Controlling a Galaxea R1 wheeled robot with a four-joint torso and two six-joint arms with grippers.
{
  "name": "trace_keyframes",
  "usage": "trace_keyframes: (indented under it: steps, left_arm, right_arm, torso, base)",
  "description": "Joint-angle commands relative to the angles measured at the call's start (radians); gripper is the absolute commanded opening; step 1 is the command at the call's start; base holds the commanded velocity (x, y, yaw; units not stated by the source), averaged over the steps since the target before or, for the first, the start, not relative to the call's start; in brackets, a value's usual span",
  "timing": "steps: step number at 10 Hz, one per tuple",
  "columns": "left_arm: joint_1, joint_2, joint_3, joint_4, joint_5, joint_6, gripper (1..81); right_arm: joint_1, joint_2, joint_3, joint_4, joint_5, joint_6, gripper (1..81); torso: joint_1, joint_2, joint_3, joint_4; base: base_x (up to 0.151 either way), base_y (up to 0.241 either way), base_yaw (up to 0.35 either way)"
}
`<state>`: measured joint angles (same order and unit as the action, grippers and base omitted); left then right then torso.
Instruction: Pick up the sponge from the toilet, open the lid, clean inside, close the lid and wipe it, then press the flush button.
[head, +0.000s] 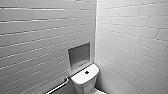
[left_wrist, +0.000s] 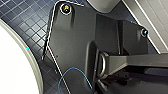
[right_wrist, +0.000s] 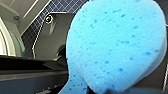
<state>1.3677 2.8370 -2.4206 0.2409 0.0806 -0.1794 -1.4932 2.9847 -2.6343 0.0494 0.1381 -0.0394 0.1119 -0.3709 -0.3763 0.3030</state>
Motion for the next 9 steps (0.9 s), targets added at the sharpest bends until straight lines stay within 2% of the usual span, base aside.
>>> trace_keyframes:
  steps: [1,5,9]
  left_arm:
    - [-0.006,0.107,-0.170,0.015,0.042,0.008,1.0]
    - [0.011,0.207,-0.333,0.008,0.044,0.001,1.0]
    - [0.049,0.254,-0.351,0.005,0.042,-0.006,1.0]
  right_arm:
    - [0.040,0.016,0.011,0.003,-0.052,-0.002,1.0]
    - [0.041,0.049,-0.010,-0.002,-0.052,-0.004,1.0]
    - [0.040,0.082,-0.058,-0.002,-0.064,-0.004,1.0]
  torso:
    - [0.000,0.000,0.000,0.000]
    - [0.000,0.000,0.011,0.000]
    - [-0.001,-0.001,0.012,0.000]
  base:
    - [0.000,0.000,0.000]
    - [0.000,0.000,0.000]
    - [0.000,0.000,0.000]
